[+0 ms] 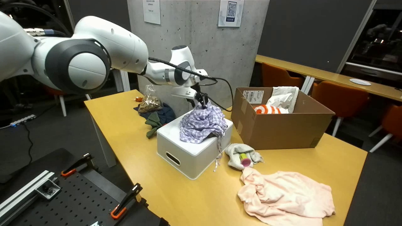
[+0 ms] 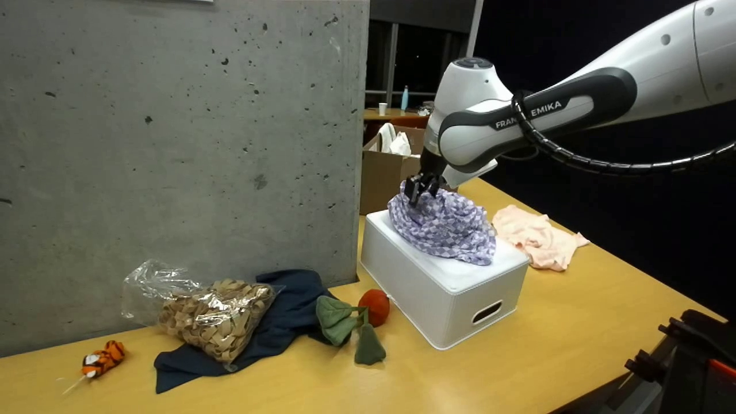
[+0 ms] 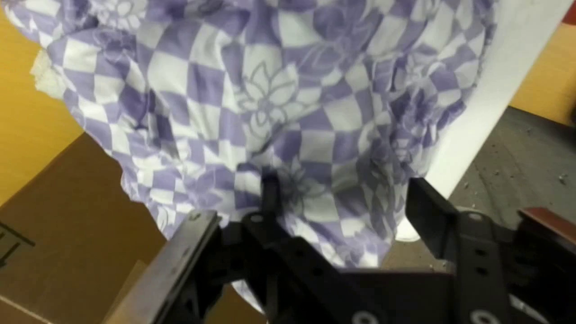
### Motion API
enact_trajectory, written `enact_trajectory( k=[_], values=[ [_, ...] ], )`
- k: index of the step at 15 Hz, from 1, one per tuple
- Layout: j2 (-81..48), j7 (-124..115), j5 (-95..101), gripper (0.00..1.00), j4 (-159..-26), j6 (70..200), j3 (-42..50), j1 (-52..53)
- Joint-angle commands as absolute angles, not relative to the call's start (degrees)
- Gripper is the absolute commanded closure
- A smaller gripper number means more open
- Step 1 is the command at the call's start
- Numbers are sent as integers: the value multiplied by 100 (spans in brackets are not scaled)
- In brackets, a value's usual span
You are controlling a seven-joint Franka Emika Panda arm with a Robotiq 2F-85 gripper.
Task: Cover the moose toy with the purple cloth, then lift it and put it on the basket
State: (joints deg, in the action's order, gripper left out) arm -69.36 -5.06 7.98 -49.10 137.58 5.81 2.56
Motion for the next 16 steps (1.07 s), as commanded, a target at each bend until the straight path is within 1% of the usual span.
enact_trajectory(
  k=[1,6,16],
  values=[
    [-6619,-676,922,0,-5123,13747,855,309],
    [-6583,-660,862,0,-5283,13754,991,68],
    [-7460,-557,630,0,-5119,13800,785,-376]
  ],
)
